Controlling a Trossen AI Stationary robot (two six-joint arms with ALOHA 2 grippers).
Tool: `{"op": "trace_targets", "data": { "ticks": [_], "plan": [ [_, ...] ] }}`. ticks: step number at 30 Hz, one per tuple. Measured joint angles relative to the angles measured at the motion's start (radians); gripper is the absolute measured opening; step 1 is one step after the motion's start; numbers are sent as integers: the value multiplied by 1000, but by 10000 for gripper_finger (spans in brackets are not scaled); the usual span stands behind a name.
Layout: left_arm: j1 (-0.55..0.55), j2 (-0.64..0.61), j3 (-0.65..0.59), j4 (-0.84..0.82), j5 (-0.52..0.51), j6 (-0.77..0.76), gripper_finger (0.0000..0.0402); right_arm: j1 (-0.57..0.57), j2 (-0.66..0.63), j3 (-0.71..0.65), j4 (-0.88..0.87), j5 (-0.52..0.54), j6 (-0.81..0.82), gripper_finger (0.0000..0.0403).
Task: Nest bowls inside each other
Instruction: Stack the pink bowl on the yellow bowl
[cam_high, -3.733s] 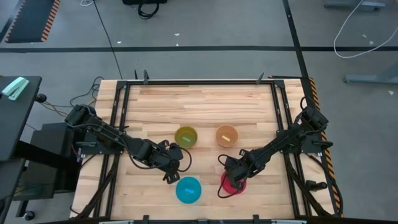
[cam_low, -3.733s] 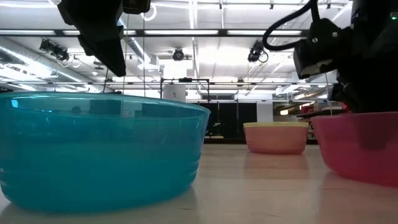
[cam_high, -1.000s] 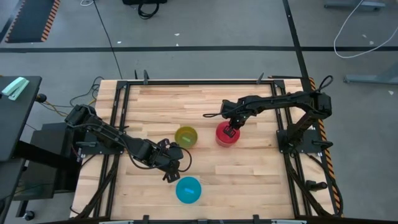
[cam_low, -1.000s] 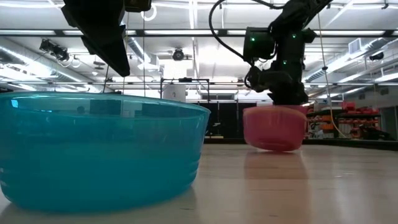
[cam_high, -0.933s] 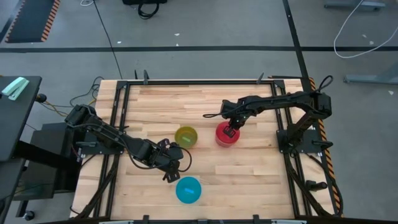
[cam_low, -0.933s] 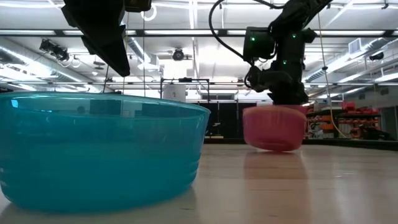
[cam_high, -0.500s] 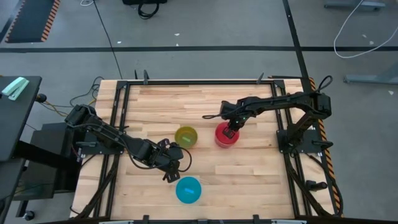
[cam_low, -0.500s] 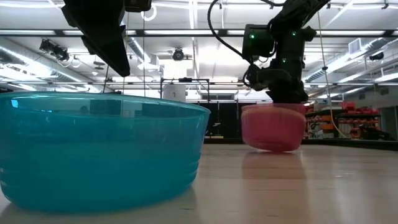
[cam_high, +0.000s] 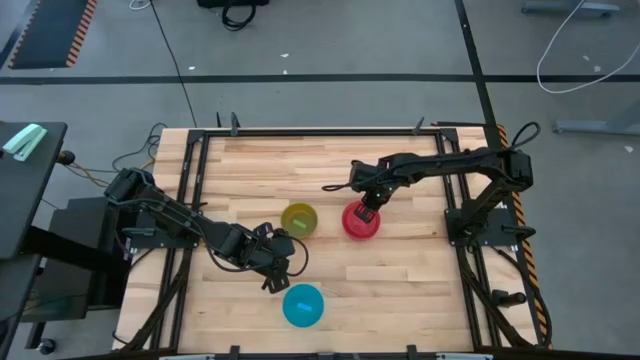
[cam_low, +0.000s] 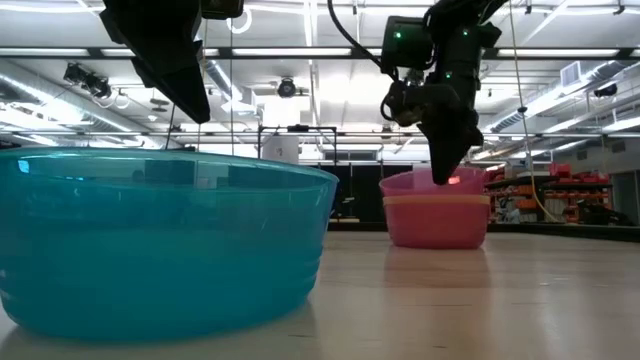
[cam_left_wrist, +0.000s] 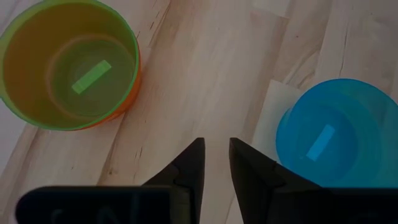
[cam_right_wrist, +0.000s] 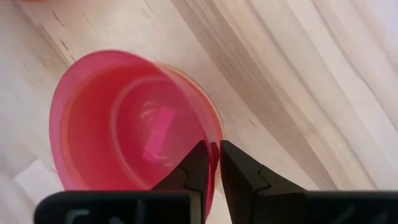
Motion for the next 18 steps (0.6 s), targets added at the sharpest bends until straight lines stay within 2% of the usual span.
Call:
{"op": "trace_targets", "data": {
  "ticks": [11, 18],
  "plan": [
    [0, 0, 0, 0, 0, -1, 79, 43, 0, 83, -70, 40, -2, 48],
    [0, 0, 0, 1, 0, -1, 88, 51, 0, 88, -81, 82, 1, 48]
  ]
}}
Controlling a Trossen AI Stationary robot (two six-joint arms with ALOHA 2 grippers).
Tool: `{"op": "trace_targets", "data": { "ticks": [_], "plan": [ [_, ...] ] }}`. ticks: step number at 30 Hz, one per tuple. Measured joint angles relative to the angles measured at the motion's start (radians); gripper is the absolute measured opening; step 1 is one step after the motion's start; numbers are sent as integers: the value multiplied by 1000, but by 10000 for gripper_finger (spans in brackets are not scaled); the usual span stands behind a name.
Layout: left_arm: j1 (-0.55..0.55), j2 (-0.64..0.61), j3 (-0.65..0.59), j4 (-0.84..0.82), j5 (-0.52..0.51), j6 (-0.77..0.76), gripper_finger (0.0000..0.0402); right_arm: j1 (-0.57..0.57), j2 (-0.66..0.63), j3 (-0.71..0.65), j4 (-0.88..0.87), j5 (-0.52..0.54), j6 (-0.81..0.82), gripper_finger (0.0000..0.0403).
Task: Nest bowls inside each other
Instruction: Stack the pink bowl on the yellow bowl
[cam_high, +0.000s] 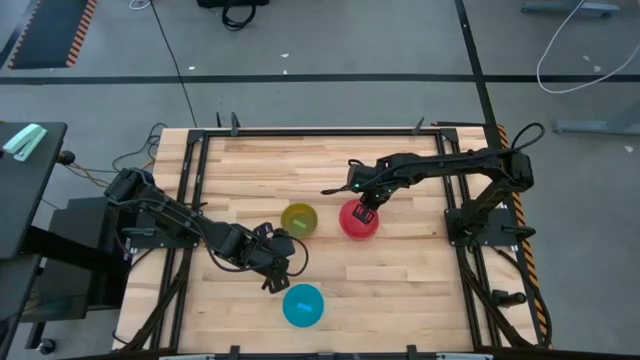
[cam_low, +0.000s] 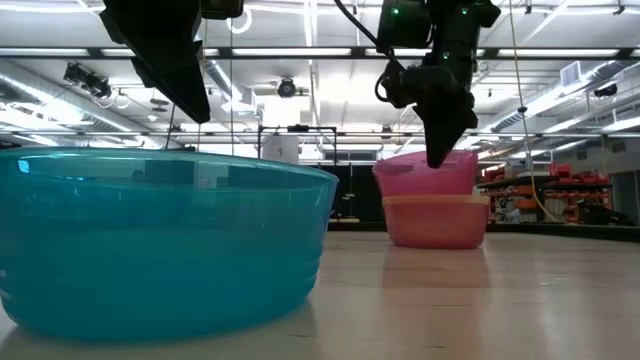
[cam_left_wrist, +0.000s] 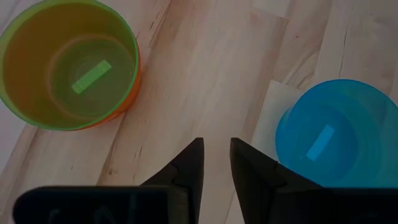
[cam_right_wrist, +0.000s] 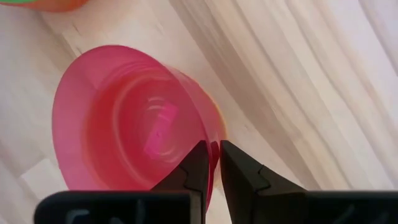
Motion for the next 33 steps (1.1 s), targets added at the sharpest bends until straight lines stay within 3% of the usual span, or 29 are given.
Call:
{"op": "trace_targets", "data": {
  "ticks": [9, 33],
  "plan": [
    [0, 0, 0, 0, 0, 0, 82, -7, 0, -1, -89, 28, 27, 48],
    [0, 0, 0, 3, 0, 1, 83, 65, -44, -1, -57, 27, 68, 48]
  ]
}}
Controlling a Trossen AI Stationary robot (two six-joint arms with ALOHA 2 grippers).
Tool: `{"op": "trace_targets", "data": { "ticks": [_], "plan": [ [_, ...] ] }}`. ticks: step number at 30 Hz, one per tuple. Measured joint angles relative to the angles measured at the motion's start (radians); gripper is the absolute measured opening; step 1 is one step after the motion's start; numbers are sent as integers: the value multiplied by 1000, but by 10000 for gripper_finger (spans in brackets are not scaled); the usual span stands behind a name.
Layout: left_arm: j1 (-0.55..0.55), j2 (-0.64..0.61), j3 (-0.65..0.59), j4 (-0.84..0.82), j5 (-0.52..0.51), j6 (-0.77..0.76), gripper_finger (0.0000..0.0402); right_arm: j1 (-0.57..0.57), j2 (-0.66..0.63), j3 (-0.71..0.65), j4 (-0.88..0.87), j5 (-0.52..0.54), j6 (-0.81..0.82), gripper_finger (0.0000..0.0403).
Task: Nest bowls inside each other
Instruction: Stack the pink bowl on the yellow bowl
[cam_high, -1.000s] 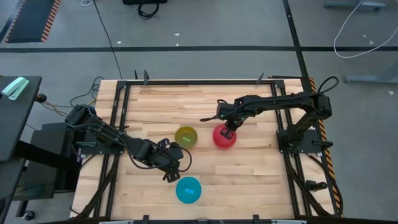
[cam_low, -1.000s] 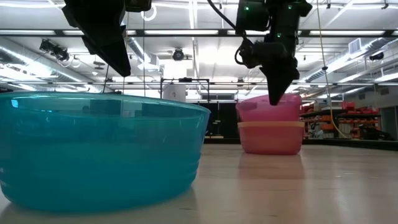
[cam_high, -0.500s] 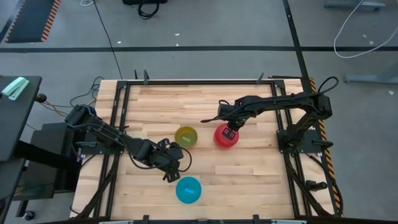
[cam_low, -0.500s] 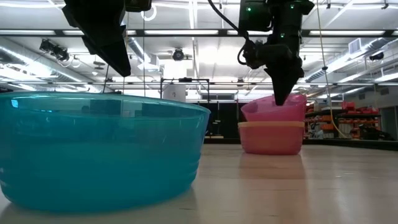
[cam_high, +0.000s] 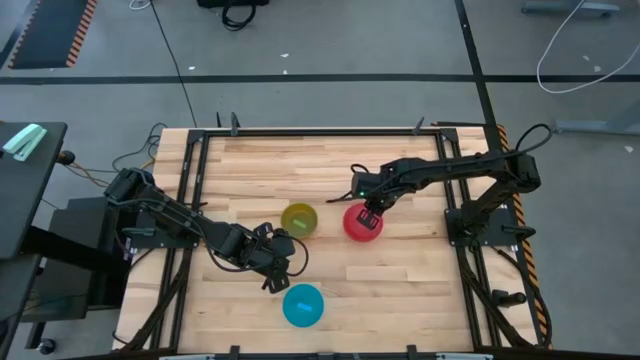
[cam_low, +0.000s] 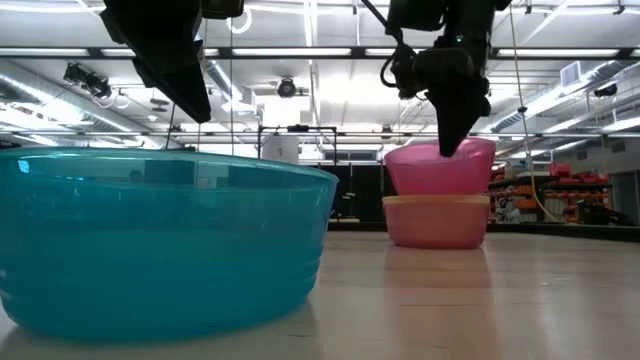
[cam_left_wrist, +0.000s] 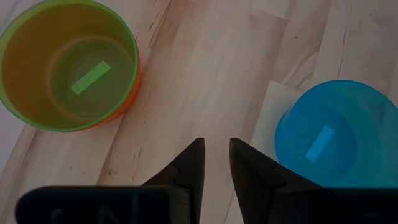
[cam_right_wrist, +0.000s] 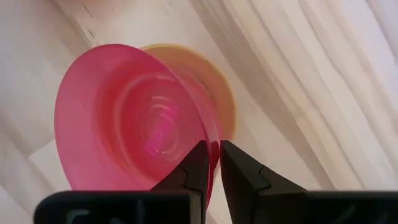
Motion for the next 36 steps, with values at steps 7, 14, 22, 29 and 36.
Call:
{"op": "trace_targets", "data": {
  "ticks": [7, 14, 22, 29, 36],
  "plan": [
    [0, 0, 0, 0, 0, 0, 89, 2, 14, -2, 25, 2, 25, 48],
    [0, 0, 0, 2, 0, 0, 83, 0, 16, -16, 62, 8, 18, 48],
    [0, 0, 0, 2, 0, 0, 91, 3, 16, -65, 81, 30, -12, 48],
    [2, 0, 0, 3, 0, 19, 83, 8, 44, -66, 146, 3, -24, 48],
    [3, 0, 0, 5, 0, 19, 91, 5, 37, -97, 137, 3, -43, 48]
  ]
}}
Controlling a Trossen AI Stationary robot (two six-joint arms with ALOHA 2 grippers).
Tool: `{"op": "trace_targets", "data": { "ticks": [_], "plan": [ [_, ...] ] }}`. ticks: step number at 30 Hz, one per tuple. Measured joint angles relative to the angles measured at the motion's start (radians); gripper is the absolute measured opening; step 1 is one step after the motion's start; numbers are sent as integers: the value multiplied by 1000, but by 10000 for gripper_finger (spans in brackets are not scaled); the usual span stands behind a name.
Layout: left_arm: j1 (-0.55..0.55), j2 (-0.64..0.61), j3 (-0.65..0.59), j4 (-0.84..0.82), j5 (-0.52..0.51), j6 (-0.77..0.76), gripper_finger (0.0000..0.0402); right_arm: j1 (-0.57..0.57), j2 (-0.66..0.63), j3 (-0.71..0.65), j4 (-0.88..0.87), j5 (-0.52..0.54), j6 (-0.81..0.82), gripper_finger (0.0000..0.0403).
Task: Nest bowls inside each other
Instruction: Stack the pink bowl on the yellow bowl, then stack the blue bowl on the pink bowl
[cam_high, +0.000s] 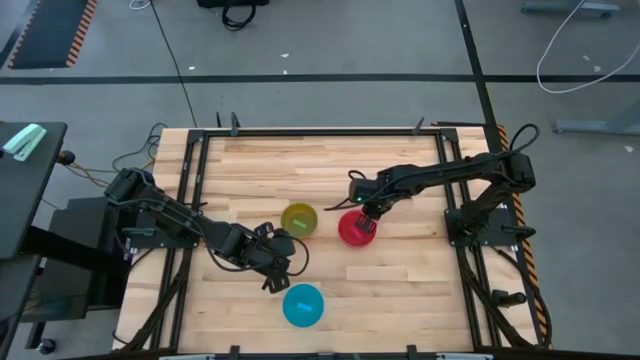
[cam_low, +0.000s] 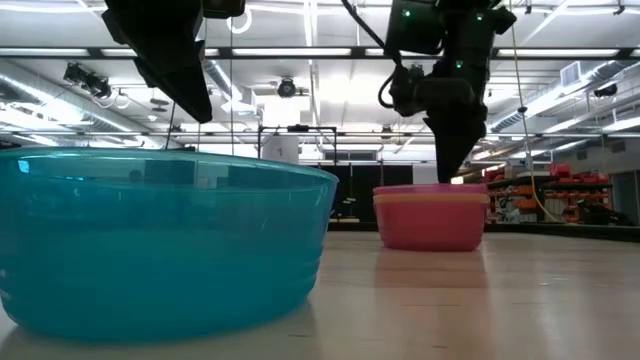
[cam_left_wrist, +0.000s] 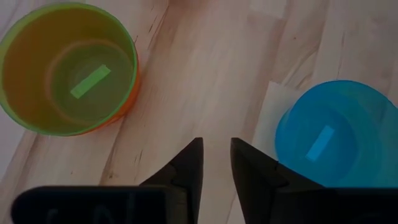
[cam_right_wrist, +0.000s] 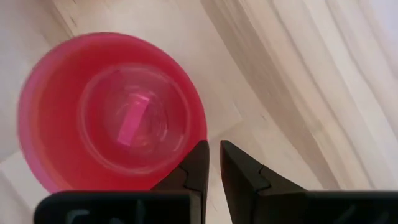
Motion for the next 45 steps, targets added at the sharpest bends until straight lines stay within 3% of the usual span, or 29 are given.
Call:
{"op": "trace_targets", "data": {
  "ticks": [7, 11, 21, 31, 45],
  "plan": [
    [6, 0, 0, -4, 7, -1, 94, 10, -32, 24, 2, 16, -9, 48],
    [-7, 22, 0, -7, 92, -14, 94, 55, -38, 25, 2, 16, 6, 48],
    [-64, 130, 0, 117, 189, -58, 98, 272, -39, 24, -6, 52, 120, 48],
    [-39, 154, 0, 131, 195, -76, 101, 446, -39, 24, -6, 129, 233, 48],
    [-40, 187, 1, 209, 277, -79, 121, 480, -39, 24, -6, 181, 241, 48]
  ]
}}
